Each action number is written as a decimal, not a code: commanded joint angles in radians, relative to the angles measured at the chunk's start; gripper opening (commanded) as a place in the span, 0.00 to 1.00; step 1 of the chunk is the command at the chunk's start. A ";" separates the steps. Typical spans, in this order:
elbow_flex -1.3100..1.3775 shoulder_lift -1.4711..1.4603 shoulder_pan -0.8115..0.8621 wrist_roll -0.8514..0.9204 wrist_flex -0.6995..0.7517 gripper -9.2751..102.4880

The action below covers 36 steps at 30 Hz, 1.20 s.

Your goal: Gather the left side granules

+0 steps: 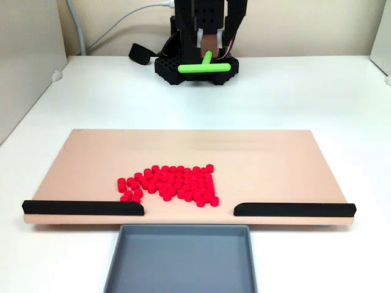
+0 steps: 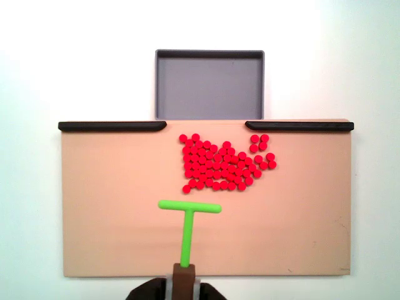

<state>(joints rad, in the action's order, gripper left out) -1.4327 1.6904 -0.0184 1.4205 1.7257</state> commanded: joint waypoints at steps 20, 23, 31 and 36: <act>0.021 -0.067 0.058 0.123 -0.011 0.08; 0.021 -0.069 0.061 0.129 -0.011 0.08; 0.021 -0.114 0.071 0.126 -0.020 0.08; 0.021 -0.132 0.097 0.149 -0.021 0.08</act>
<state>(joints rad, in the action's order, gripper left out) -1.4327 1.5570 0.0598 1.5601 1.7012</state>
